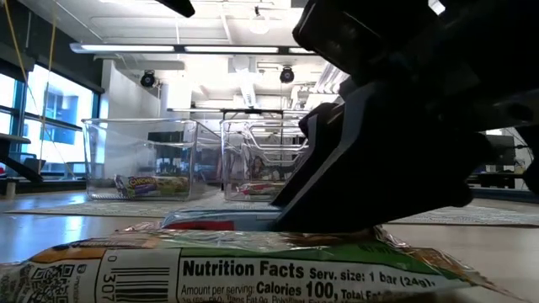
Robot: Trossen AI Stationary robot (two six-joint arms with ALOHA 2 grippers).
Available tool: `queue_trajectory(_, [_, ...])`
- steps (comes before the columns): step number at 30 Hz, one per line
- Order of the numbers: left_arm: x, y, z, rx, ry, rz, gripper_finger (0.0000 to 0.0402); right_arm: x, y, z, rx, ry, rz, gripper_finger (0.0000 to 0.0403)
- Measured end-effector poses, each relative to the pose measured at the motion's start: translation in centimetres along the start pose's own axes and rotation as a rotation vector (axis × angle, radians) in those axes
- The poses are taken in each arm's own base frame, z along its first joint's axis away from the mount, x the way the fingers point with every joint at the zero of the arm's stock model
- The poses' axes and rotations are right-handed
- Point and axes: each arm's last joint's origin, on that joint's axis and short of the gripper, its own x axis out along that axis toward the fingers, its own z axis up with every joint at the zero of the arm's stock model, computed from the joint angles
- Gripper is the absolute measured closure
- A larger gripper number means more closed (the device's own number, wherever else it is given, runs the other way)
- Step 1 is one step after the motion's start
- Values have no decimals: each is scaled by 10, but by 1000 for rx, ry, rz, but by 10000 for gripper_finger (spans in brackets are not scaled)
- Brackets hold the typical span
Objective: Pick and place Granola Bars by type
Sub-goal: Put the red granola bar into the middle transparent bin
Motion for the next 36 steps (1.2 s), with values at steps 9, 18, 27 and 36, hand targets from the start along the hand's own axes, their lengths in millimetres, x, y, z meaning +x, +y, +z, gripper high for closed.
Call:
queue_trajectory(9, [0, 0, 0, 1, 1, 1, 225, -44, -20, 54, -256, -173, -299, 281])
queue_trajectory(18, [0, 0, 0, 0, 0, 0, 225, -107, -135, 113, -209, -162, -828, 291])
queue_trajectory(27, [0, 0, 0, 0, 0, 0, 225, -103, -252, 78, 141, 44, -541, 290])
queue_trajectory(36, [0, 0, 0, 1, -1, 2, 225, -80, -275, 54, 156, 140, -498, 289])
